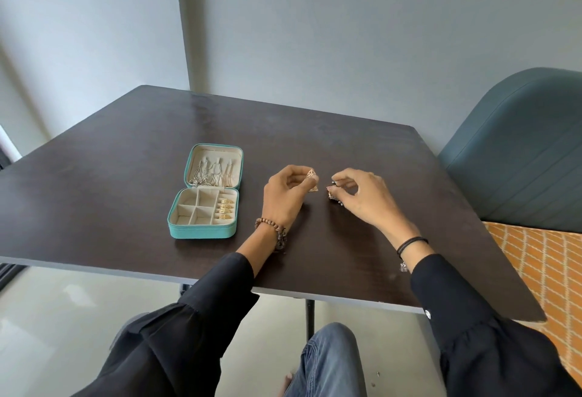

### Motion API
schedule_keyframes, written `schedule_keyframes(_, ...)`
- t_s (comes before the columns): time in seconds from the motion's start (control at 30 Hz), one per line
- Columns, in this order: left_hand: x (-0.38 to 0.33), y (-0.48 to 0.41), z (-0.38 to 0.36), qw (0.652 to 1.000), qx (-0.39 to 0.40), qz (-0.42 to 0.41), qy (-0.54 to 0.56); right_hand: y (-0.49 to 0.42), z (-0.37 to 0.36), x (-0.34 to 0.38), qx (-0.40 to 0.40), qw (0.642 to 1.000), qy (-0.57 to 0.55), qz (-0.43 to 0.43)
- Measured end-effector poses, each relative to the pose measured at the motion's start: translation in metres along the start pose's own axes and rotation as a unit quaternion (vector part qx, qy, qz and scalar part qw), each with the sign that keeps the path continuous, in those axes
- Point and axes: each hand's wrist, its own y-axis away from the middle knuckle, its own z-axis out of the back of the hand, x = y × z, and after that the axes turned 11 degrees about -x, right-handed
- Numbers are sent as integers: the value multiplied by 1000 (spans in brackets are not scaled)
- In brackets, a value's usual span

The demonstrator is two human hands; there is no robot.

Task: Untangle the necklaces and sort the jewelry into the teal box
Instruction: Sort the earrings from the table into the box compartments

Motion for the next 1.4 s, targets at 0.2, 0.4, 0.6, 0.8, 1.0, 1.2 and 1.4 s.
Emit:
schedule_keyframes(0.2,3,4,-1,999,13,-9,-46,-7,-5,0,34,997,64,13)
schedule_keyframes(0.4,3,6,-2,995,18,-20,-91,2,7,2,2,999,40,-3)
schedule_keyframes(0.6,-2,8,-1,995,14,-15,-100,14,22,12,-88,996,-24,-21)
schedule_keyframes(0.8,-12,12,0,998,18,34,-56,14,33,14,-94,979,-160,-87)
schedule_keyframes(1.0,-21,27,3,995,65,75,-2,20,40,22,-48,926,-341,-155)
schedule_keyframes(1.2,-30,35,6,991,83,77,67,30,41,37,2,893,-422,-156)
schedule_keyframes(1.4,-34,39,16,990,66,75,101,39,40,43,31,930,-354,-95)
